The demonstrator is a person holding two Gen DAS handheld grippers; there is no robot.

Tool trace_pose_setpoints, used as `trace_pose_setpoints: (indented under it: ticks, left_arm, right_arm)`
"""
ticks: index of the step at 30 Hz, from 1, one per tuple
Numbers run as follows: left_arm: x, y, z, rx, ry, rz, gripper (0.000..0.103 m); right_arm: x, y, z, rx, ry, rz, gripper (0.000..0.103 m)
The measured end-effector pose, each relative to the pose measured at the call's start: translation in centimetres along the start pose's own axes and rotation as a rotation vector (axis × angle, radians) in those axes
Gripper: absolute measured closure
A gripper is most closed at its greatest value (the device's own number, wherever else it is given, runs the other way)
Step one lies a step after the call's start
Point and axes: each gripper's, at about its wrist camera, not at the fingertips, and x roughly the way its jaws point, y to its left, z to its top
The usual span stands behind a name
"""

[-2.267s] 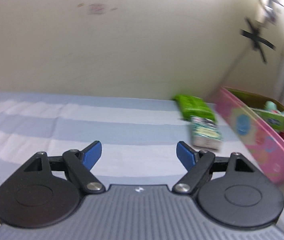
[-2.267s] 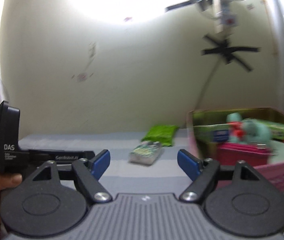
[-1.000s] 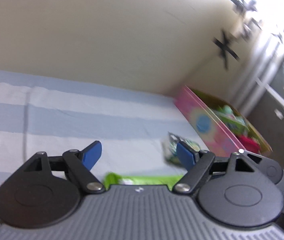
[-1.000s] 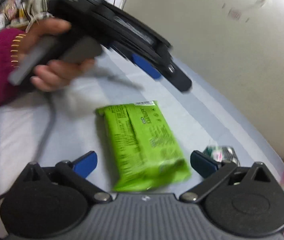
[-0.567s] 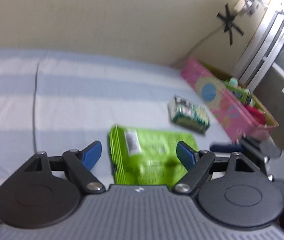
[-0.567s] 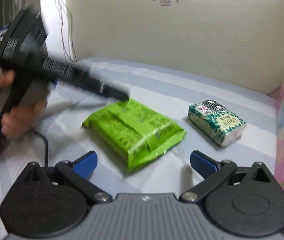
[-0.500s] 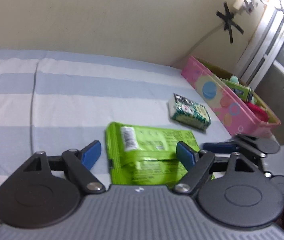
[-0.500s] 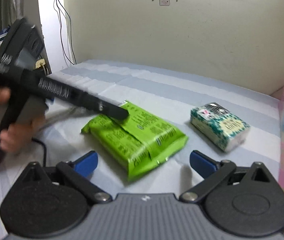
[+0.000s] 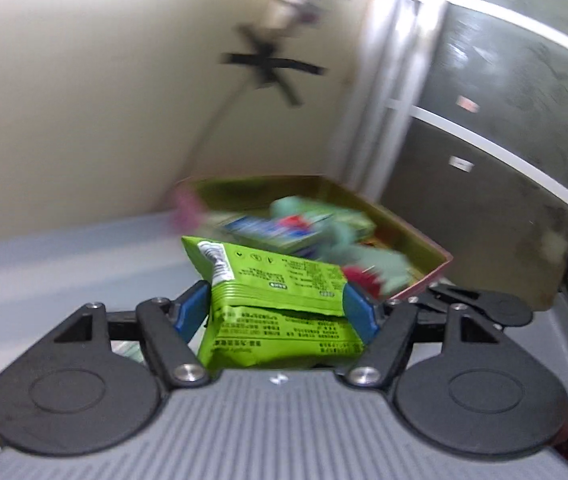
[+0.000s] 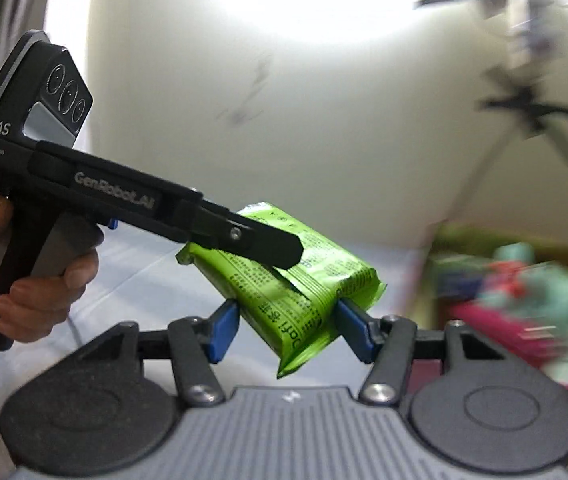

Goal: Organize objects
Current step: 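Carry the snack packet into the pink tin and release it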

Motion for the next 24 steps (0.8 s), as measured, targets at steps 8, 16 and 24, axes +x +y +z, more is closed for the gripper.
trace_pose_setpoints:
  ticks: [8,16,24]
  left_arm:
    - [10.9,-7.2,3.3,0.071,0.040,-0.069,0.029]
    - [14.8,-7.9,2.1,0.096,0.062,0.033,0.024]
    - [10.0,-6.8,1.7,0.067,-0.062,0.118,0.024]
  right_arm:
    - [-3.0,-9.9,-1.5,0.082,-0.041,-0.216,0.048]
    - [0.1,-15.6,-4.3,0.182,-0.059,-0.441,0.022]
    - [-1.7,-15.0,-5.1,0.242,-0.141,-0.436,0.021]
